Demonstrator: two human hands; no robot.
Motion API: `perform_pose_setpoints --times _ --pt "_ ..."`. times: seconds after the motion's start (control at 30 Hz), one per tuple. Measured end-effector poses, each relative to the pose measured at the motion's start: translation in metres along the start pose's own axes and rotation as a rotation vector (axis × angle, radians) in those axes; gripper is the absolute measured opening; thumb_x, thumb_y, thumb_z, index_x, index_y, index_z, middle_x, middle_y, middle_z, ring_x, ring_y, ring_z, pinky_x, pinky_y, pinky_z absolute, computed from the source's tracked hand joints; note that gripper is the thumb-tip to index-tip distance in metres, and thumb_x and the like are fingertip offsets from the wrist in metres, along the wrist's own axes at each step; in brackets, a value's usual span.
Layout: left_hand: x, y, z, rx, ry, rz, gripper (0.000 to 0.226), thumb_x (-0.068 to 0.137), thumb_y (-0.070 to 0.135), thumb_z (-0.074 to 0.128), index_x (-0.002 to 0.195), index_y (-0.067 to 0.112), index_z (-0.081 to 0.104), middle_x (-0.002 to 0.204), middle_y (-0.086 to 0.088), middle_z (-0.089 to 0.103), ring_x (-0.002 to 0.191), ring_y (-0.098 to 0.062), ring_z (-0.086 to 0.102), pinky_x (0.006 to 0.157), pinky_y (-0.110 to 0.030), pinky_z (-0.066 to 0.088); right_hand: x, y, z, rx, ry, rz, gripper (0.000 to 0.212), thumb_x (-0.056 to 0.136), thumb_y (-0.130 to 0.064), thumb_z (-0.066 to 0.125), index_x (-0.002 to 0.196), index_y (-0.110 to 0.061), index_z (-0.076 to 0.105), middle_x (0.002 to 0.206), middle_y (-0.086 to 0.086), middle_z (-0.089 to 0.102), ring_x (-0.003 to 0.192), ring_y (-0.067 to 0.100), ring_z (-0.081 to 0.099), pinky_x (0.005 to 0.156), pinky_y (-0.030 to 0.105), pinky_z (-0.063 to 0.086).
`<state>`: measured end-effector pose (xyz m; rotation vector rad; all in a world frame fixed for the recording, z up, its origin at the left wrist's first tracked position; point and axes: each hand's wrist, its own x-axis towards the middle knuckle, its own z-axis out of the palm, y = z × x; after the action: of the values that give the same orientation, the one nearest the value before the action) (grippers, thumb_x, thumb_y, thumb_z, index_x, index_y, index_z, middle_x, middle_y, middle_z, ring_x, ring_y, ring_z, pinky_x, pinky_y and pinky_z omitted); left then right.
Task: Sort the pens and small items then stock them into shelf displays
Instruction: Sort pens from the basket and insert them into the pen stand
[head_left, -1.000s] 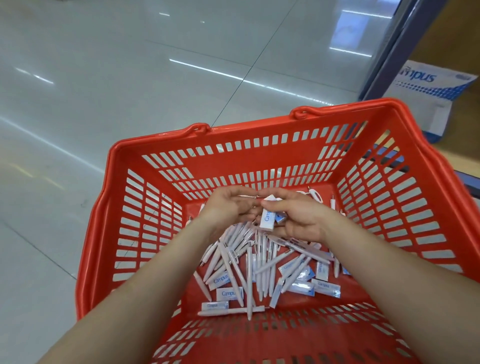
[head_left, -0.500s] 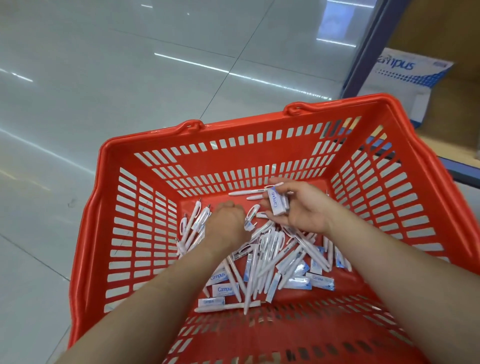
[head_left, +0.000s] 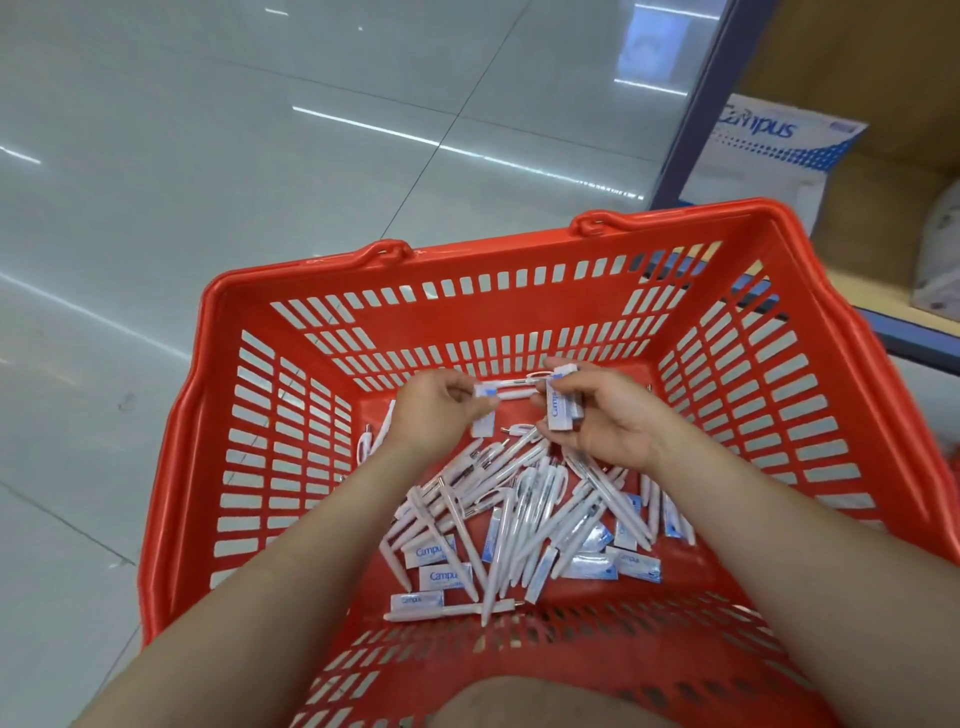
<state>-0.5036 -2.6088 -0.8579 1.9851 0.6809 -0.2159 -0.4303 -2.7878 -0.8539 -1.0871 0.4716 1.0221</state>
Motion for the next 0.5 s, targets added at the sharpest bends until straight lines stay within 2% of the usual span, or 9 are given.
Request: perform_pose_setpoints --times 0.07,0.13,0.2,0.23,0.33,0.43,0.5 --pt "-0.004 0.013 0.002 -0.267 -0.088 -0.083 0.021 0.08 0.016 0.074 0.097 0.003 0.069 0.09 -0.008 0.072 0.081 -0.017 0.069 0.074 -0.026 0.057 -0.003 0.0 0.003 -0.063 -0.098 0.025 0.038 0.088 -0.007 0.06 0.125 -0.016 0.057 0.098 0.01 0.066 0.098 0.028 0.064 0.092 0.053 0.05" --pt "-0.009 0.021 0.008 -0.433 -0.215 -0.109 0.014 0.087 0.004 0.064 0.1 0.002 0.069 0.098 -0.016 0.071 0.088 -0.022 0.07 0.082 -0.03 0.057 -0.005 0.004 0.007 -0.157 -0.148 0.042 0.04 0.086 -0.006 0.065 0.124 -0.018 0.058 0.101 0.013 0.066 0.097 0.03 0.064 0.089 0.053 0.052" --pt "-0.012 0.023 0.014 -0.438 -0.283 -0.096 0.017 0.091 -0.002 0.057 0.103 0.004 0.067 0.103 -0.018 0.07 0.091 -0.026 0.07 0.086 -0.035 0.056 -0.004 0.007 0.007 -0.231 -0.118 0.04 0.043 0.085 -0.001 0.066 0.123 -0.019 0.058 0.103 0.014 0.067 0.093 0.03 0.066 0.081 0.048 0.057" --pt "-0.013 0.022 0.016 -0.388 -0.28 -0.085 0.018 0.091 -0.002 0.057 0.105 0.004 0.065 0.101 -0.017 0.07 0.088 -0.025 0.071 0.083 -0.035 0.057 -0.004 0.007 0.005 -0.26 -0.108 0.048 0.044 0.084 0.002 0.066 0.122 -0.02 0.058 0.102 0.015 0.068 0.092 0.03 0.067 0.08 0.047 0.058" --pt "-0.013 0.02 0.012 0.026 -0.235 0.017 0.009 0.084 0.007 0.068 0.093 0.01 0.066 0.081 -0.008 0.071 0.069 -0.02 0.071 0.07 -0.036 0.06 -0.004 0.007 0.001 -0.398 -0.076 0.066 0.047 0.082 0.004 0.069 0.121 -0.021 0.059 0.101 0.014 0.068 0.093 0.03 0.068 0.081 0.045 0.058" --pt "-0.026 0.007 0.012 0.702 -0.503 0.214 0.012 0.081 0.008 0.063 0.084 0.013 0.073 0.08 -0.001 0.072 0.071 -0.015 0.067 0.07 -0.031 0.057 -0.002 0.005 0.0 -0.466 0.016 0.039 0.05 0.078 0.001 0.074 0.119 -0.024 0.059 0.103 0.011 0.07 0.085 0.024 0.07 0.077 0.042 0.059" --pt "-0.041 -0.009 0.019 1.063 -0.547 0.337 0.012 0.078 0.01 0.06 0.084 0.014 0.069 0.084 -0.004 0.069 0.08 -0.022 0.066 0.065 -0.032 0.052 -0.001 0.005 0.002 -0.414 0.024 0.04 0.052 0.077 0.002 0.075 0.119 -0.023 0.058 0.103 0.012 0.072 0.083 0.024 0.071 0.078 0.042 0.059"
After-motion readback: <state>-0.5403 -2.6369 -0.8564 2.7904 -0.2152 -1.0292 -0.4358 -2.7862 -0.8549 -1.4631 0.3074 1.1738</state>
